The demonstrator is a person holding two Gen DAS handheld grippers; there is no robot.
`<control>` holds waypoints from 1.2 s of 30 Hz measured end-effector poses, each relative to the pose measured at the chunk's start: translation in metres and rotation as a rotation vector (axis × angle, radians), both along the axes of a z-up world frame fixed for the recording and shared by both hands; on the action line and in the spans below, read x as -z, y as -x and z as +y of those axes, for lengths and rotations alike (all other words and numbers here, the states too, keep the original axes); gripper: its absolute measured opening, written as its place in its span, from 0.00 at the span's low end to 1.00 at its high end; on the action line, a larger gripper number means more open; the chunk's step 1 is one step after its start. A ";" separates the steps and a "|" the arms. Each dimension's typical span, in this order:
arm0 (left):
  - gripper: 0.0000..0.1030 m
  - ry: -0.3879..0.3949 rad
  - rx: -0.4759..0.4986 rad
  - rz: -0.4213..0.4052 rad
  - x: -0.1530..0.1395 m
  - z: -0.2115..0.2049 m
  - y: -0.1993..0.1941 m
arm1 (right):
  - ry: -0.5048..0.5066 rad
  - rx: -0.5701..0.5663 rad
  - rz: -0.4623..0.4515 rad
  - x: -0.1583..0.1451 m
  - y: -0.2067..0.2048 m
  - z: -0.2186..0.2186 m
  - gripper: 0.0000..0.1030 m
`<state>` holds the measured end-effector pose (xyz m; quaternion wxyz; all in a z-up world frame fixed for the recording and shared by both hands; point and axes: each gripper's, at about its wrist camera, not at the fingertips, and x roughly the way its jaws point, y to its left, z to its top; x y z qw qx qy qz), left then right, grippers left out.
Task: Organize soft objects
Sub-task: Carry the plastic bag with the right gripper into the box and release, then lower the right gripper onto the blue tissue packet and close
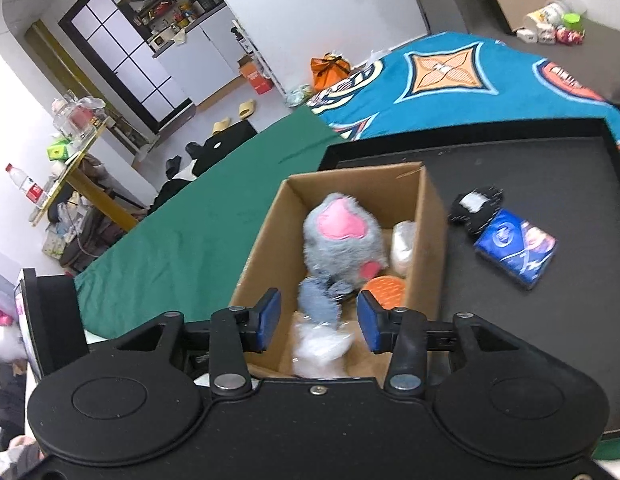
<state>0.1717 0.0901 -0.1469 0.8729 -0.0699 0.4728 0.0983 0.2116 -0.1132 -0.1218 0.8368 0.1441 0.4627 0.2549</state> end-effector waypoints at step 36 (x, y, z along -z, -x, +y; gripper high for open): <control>0.33 -0.219 0.012 0.030 0.002 -0.030 -0.010 | 0.278 -0.158 -0.120 0.060 -0.046 -0.060 0.81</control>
